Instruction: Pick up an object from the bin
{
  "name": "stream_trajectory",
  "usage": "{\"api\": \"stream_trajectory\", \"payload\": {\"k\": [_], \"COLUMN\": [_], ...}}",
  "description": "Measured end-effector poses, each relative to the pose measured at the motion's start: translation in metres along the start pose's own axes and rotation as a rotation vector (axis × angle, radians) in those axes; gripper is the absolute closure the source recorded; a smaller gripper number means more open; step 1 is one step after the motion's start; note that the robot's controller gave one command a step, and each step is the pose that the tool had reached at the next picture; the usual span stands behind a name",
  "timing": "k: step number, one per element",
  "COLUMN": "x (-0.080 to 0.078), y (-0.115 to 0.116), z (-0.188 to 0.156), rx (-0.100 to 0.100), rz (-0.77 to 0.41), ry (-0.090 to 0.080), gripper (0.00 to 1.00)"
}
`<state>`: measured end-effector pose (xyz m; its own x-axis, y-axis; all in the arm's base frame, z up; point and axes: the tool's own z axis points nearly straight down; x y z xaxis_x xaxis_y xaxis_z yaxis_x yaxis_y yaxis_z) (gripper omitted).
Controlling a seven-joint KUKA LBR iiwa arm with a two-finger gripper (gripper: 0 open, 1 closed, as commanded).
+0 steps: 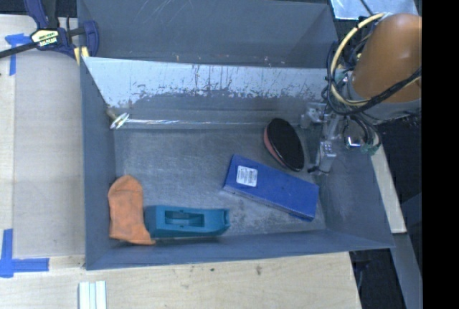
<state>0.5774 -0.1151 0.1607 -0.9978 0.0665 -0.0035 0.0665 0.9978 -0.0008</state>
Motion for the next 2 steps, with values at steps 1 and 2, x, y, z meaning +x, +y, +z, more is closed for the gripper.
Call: {"api": "stream_trajectory", "payload": {"k": [1,2], "x": [-0.014,-0.021], "y": [0.017,0.018], "z": [0.020,0.042], "rx": [-0.001,-0.001], "rz": [0.151,0.147], "ry": [-0.002,0.000], "gripper": [0.00,0.00]}}
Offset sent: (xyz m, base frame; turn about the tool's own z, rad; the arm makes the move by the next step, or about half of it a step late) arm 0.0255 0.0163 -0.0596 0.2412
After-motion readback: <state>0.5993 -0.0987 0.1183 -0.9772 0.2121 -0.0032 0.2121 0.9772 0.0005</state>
